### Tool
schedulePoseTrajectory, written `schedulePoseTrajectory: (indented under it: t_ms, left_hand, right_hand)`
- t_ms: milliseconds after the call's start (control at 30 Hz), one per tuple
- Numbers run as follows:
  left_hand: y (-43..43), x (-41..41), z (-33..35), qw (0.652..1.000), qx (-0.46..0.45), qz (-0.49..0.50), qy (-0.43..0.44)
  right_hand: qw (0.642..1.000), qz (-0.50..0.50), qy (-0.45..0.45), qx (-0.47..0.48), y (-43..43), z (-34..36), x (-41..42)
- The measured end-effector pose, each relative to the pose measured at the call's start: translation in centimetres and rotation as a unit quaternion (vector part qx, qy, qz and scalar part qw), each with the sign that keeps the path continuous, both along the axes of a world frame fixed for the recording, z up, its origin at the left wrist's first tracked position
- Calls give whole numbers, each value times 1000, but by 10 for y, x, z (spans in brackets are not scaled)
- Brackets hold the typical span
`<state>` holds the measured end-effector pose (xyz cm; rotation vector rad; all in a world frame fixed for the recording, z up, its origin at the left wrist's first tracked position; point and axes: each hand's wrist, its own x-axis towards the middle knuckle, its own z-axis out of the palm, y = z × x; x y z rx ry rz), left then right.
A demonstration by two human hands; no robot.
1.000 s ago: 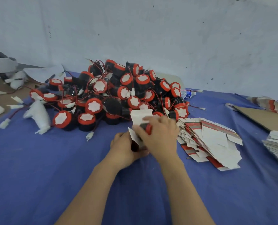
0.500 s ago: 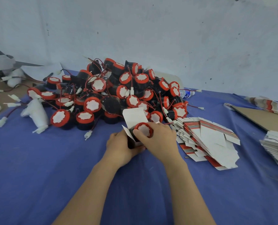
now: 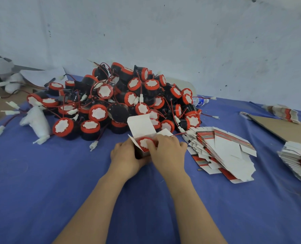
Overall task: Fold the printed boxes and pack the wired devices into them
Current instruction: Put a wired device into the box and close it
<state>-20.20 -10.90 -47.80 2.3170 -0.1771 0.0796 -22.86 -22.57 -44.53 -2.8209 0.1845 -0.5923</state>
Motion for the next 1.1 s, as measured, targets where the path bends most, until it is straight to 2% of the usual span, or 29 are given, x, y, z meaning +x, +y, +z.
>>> schedulePoseTrajectory:
  t_ms: [67, 167, 233, 267, 333, 367, 433, 500, 567, 633, 767, 867, 933, 1100]
  left_hand:
    - [1, 1, 3, 999, -34, -18, 23]
    - [1, -2, 9, 974, -208, -60, 67]
    - [-4, -6, 11, 958, -277, -26, 77]
    - [-7, -7, 11, 961, -268, 3, 62]
    - [-11, -9, 10, 986, -152, 64, 22]
    - [-12, -10, 11, 990, -110, 82, 10]
    - [-12, -11, 13, 990, -119, 77, 19]
    - [-10, -11, 14, 988, -134, 68, 28]
    - [-10, -12, 14, 989, -127, 69, 28]
    - [-11, -12, 14, 989, -124, 73, 28]
    - [-12, -11, 16, 992, -103, 73, 27]
    - [-11, -11, 16, 993, -91, 72, 28]
    - [-10, -11, 16, 992, -99, 68, 31]
    - [-11, -11, 17, 991, -103, 75, 32]
  right_hand:
    - [999, -13, 14, -44, 2, -1, 0]
    - [999, -21, 17, -32, 3, 2, 0]
    - [999, 16, 44, -4, 1, 5, 0]
    - [997, 42, 58, 13, -1, 6, -1]
    - [994, 75, 47, 67, -8, 10, -3]
    - [994, 63, 16, 90, -15, 14, -3]
    - [995, -28, -44, 82, -32, 24, -3]
    - [994, -106, 5, 36, -47, 33, -5]
    - [987, -120, 103, 20, -54, 34, -7]
    - [985, -79, 139, 64, -53, 33, -12]
    - [975, 74, 84, 190, -44, 46, -21]
    - [930, 166, 126, 303, -29, 50, -19]
    - [905, 186, 133, 358, -24, 47, -16]
    - [935, 166, 70, 306, -27, 35, -12]
